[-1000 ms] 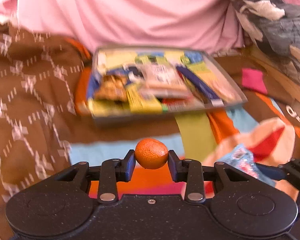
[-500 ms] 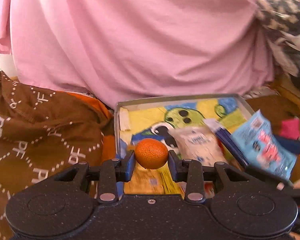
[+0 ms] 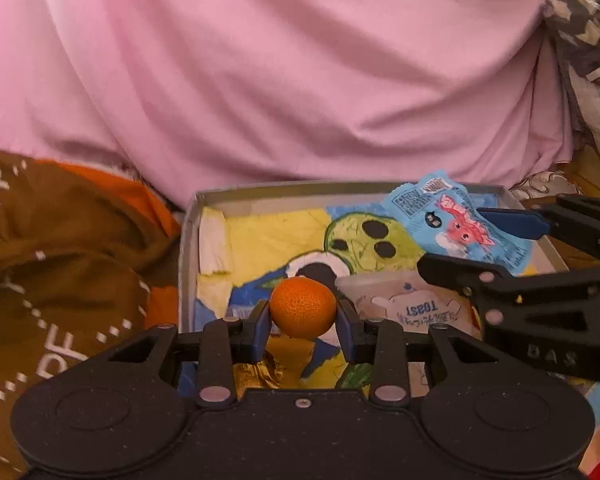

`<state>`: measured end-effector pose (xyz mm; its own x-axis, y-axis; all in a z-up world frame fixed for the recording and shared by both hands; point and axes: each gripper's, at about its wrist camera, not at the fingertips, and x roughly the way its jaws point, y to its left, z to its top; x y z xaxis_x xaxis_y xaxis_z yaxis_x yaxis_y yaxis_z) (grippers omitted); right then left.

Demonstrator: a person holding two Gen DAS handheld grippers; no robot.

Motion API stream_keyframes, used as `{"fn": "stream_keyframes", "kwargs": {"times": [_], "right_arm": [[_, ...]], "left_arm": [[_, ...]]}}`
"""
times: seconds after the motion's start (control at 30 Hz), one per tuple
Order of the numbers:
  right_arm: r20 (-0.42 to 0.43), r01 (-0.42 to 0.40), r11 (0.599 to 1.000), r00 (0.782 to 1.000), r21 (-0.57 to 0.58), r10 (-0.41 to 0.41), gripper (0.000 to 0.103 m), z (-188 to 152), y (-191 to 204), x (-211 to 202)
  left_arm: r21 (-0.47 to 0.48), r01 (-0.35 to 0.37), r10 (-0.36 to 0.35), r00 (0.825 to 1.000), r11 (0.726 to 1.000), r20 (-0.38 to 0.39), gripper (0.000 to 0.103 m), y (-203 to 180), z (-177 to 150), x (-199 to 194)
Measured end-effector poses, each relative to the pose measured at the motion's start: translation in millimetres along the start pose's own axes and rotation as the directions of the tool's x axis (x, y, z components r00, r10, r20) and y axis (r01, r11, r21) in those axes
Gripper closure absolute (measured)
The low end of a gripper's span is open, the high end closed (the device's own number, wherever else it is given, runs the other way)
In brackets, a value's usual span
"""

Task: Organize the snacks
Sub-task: 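Lower the mandarin into the tray with the left tool while the right tool lowers the candy packet, then open both tools to release the mandarin and candy packet in the tray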

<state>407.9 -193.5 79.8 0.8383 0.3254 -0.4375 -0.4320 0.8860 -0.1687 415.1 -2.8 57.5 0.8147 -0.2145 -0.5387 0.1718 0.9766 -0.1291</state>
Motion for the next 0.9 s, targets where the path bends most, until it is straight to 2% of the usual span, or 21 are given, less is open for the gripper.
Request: {"fn": "stream_keyframes", "kwargs": {"times": [0.17,0.47,0.53,0.63,0.73,0.8,0.9], "right_arm": [[-0.054,-0.003,1.000,0.999,-0.013,0.002,0.039,-5,-7,15],[-0.074,-0.012,1.000,0.997,0.006,0.012,0.038,-1,-11,26],[-0.072,-0.011,1.000,0.997,-0.001,0.011,0.037,-1,-10,28],[-0.058,0.003,1.000,0.998,-0.002,-0.003,0.037,0,-10,26],[-0.039,0.015,1.000,0.999,0.003,-0.015,0.033,4,-13,21],[-0.017,0.025,1.000,1.000,0.009,-0.025,0.025,6,-15,16],[0.023,0.041,0.999,0.999,0.026,-0.042,0.018,8,-21,4]], "left_arm": [[-0.020,0.006,-0.006,1.000,1.000,0.000,0.066,2,-4,12],[-0.049,0.005,-0.003,1.000,0.999,0.022,0.065,4,-5,18],[-0.058,0.005,-0.004,1.000,0.998,0.026,0.062,5,-6,17],[-0.063,0.003,-0.001,0.999,0.998,0.033,0.052,5,-6,13],[-0.078,0.000,0.004,0.999,0.997,0.045,0.042,6,-5,8],[-0.087,-0.002,0.007,0.998,0.996,0.058,0.033,7,-3,3],[-0.104,-0.008,0.017,0.996,0.995,0.083,0.025,8,0,-7]]}}
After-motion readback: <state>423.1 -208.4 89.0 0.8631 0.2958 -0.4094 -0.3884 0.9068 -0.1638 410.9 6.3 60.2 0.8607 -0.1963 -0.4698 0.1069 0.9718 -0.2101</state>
